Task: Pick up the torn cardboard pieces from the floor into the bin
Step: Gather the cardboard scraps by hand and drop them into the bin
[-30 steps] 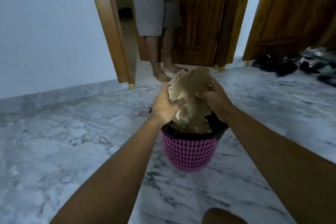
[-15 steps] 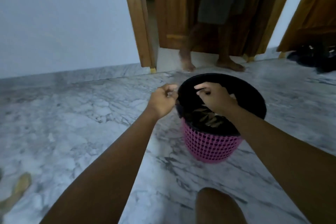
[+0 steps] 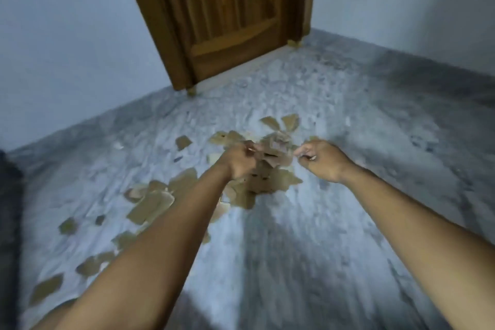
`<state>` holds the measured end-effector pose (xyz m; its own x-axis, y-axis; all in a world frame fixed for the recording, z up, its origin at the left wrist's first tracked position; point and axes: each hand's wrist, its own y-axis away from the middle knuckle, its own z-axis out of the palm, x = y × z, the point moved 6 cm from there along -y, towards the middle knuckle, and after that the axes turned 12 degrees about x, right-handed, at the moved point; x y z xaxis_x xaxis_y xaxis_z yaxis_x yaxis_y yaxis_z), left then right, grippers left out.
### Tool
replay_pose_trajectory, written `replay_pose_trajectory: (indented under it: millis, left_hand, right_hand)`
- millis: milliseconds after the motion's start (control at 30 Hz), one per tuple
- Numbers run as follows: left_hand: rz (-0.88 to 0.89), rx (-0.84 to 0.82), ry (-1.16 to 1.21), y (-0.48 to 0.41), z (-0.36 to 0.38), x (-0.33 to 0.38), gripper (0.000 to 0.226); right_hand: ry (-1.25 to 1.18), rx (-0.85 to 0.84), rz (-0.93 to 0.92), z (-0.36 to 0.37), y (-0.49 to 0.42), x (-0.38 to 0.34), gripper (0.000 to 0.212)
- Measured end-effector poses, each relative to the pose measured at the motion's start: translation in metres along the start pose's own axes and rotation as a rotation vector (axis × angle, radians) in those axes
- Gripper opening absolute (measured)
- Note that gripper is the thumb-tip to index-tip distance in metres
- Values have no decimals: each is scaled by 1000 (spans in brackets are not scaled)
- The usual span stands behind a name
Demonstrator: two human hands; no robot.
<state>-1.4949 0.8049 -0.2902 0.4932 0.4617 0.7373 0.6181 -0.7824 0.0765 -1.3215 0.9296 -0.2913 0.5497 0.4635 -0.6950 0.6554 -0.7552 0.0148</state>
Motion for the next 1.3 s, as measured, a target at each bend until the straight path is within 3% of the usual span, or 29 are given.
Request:
replay_pose_trajectory:
  millis: [167, 300, 533, 633, 733, 833, 933, 1000, 1067, 1133, 1167, 1233, 1300]
  left_hand:
    - [-189, 57, -9, 40, -109, -127, 21]
    - [-291, 96, 9, 63, -151, -192, 22]
    - [-474, 85, 18, 74, -143, -281, 31]
    - [-566, 105, -20, 85, -134, -310, 28]
    - [-712, 156, -64, 97, -129, -341, 33]
    - [-887, 235, -177, 119, -121, -379, 44]
    - [-1090, 352, -183, 143, -103, -419, 53]
    - [-1147, 398, -168, 146, -89, -434, 59]
    - [-1139, 426, -224, 137, -76, -439, 67]
    - [-1065, 467, -381, 121, -70, -438, 70]
    - [-1050, 502, -420, 116, -67, -438, 70]
    - [-1114, 574, -282, 114, -60, -442, 60]
    - [-1139, 575, -226, 116, -54, -443, 49]
  right_hand:
    - [87, -188, -58, 132, -6, -91, 22]
    - [175, -337, -50, 207, -2, -129, 20]
    - [219, -541, -130, 326, 0, -138, 14]
    - [319, -606, -135, 352, -6, -134, 36]
    - [456, -649, -119, 378, -15, -121, 22]
    - [584, -672, -91, 417, -9, -98, 53]
    - [610, -537, -80, 444, 2, -74, 91]
    - [522, -485, -15, 459, 5, -61, 98]
    - [374, -486, 1, 471, 1, -58, 89]
    - [400, -531, -179, 477, -7, -62, 76]
    - [490, -609, -298, 478, -8, -67, 58]
    - [609, -709, -430, 482, -10, -78, 16]
    - [598, -798, -462, 484, -8, -88, 10]
